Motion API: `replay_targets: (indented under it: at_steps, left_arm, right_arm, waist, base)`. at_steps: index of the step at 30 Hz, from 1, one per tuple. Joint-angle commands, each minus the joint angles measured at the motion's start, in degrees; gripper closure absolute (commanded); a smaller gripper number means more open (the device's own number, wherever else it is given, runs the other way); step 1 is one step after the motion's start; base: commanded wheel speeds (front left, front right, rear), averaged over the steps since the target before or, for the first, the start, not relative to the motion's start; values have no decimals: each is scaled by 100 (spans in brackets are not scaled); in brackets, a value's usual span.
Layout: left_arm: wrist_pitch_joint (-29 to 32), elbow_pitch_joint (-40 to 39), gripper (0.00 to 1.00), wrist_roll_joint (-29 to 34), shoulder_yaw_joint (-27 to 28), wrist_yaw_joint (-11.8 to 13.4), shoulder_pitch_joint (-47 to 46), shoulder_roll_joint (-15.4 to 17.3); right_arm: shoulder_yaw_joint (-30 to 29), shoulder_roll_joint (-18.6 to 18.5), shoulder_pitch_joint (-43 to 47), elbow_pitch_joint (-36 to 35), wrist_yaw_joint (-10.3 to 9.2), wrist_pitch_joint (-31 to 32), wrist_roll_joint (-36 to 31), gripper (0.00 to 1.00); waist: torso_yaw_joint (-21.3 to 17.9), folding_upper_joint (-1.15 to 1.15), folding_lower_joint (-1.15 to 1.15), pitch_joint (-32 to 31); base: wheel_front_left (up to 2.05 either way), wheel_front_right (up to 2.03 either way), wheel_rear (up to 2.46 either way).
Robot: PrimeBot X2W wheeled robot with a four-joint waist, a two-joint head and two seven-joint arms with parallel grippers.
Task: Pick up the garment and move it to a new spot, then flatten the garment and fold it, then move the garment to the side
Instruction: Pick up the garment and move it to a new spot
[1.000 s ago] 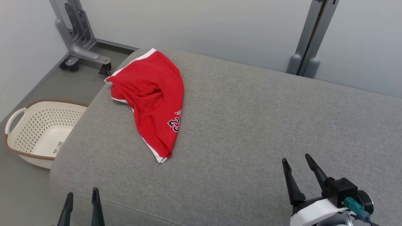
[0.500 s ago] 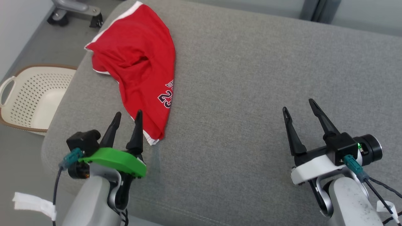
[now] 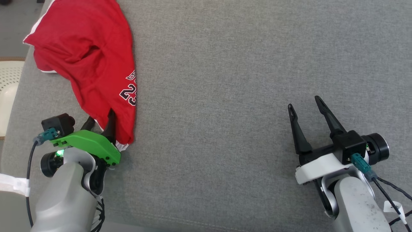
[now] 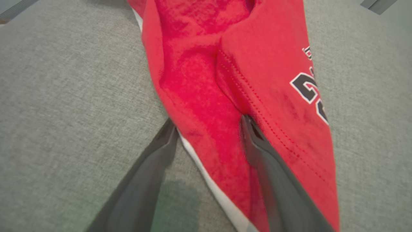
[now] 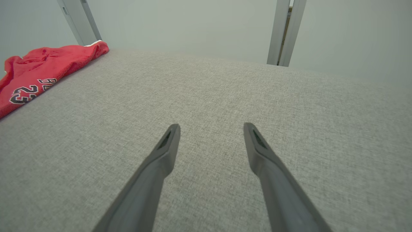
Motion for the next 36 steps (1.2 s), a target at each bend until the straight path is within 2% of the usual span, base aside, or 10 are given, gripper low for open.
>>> replay_targets:
  at_steps: [1, 9, 15, 20, 26, 29, 31, 36]
  left_arm:
    - [114, 29, 100, -119, -167, -27, 32, -86]
    - [-25, -603, 100, -543, -666, -21, 111, 280]
    - [-115, -1587, 100, -596, -1046, -20, 215, 547]
    - [12, -2701, 100, -523, -1198, 52, 349, 674]
    - [576, -4472, 100, -374, -1501, 428, 577, 803]
    - [976, -5391, 100, -314, -1721, 641, 669, 850]
    - [1361, -6041, 100, -268, -1999, 745, 655, 770]
    - [1806, -6346, 100, -82, -2458, 790, 381, 562]
  right_arm:
    - [5, 10, -35, 9, -9, -17, 59, 0]
    - [45, 43, 140, 102, -9, -17, 170, 0]
    - [135, 56, 295, 139, -9, -17, 448, 0]
    - [250, 58, 418, 130, -9, -17, 734, 0]
    - [205, 57, 522, 56, -9, -17, 985, 0]
    - [244, 56, 484, 3, -9, -17, 1096, 0]
    - [243, 56, 418, -36, -9, -17, 1184, 0]
    - [280, 58, 296, -87, -9, -17, 1301, 0]
  waist:
    - [-90, 0, 0, -54]
    - [-145, 0, 0, -396]
    - [-381, 0, 0, -821]
    - [-784, 0, 0, -1160]
    - [-1352, 0, 0, -1311]
    - [-1681, 0, 0, -1225]
    - [-1976, 0, 0, -1081]
    - [-2440, 0, 0, -792]
  base:
    - [0, 0, 0]
    - [0, 0, 0]
    - [0, 0, 0]
    - [0, 0, 0]
    - [0, 0, 0]
    - [0, 0, 0]
    - [0, 0, 0]
    - [0, 0, 0]
